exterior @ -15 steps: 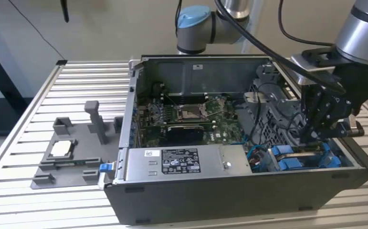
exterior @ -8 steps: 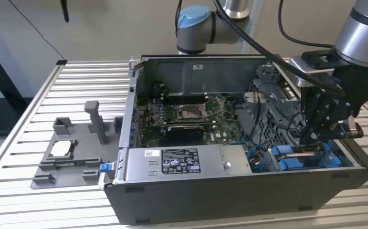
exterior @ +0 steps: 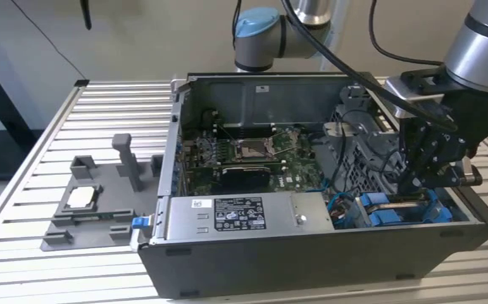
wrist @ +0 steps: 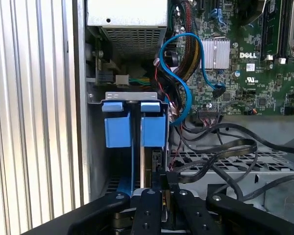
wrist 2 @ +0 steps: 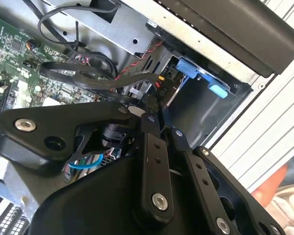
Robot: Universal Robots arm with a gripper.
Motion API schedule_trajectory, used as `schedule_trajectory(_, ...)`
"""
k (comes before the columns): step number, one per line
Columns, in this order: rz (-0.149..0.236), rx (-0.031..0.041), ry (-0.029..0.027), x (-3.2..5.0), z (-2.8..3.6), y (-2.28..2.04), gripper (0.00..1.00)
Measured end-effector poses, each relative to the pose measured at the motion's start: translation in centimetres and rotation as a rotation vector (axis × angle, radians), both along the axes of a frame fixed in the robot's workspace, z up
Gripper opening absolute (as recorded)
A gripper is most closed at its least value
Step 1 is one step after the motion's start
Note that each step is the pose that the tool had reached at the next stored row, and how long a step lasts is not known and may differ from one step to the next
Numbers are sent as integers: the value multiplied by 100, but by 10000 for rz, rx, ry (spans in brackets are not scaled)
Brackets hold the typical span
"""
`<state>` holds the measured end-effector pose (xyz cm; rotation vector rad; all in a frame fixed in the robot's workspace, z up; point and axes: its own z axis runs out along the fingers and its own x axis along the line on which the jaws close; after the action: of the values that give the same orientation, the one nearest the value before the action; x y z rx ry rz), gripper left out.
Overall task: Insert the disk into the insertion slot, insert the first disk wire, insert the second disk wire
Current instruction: 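Insert the second disk wire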
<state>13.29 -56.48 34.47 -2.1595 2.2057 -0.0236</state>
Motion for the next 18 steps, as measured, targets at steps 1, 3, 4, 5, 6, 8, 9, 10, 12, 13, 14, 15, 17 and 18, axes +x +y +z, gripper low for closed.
schedule_trajectory(1, 1, 27, -4, 0, -5, 0, 16)
schedule_trajectory(3, 1, 82, -12, 0, -16, 1, 16)
schedule_trajectory(4, 0, 84, -12, 0, -18, 1, 16)
schedule_trajectory(5, 1, 84, -13, 0, -20, 0, 16)
schedule_trajectory(6, 1, 85, -13, 0, -21, -1, 16)
schedule_trajectory(8, 0, 86, -13, 0, -24, -3, 16)
schedule_trajectory(9, 0, 85, -13, 0, -26, -4, 16)
schedule_trajectory(10, 0, 87, -13, 1, -27, -5, 16)
schedule_trajectory(12, 0, 84, -13, 2, -31, -8, 16)
schedule_trajectory(13, 1, 84, -12, 3, -34, -9, 16)
schedule_trajectory(14, 0, 83, -12, 3, -41, -10, 16)
schedule_trajectory(15, 0, 83, -12, 3, -47, -11, 16)
schedule_trajectory(17, 0, 76, -12, 3, -61, -13, 16)
schedule_trajectory(18, -1, 73, -12, 2, -68, -15, 16)
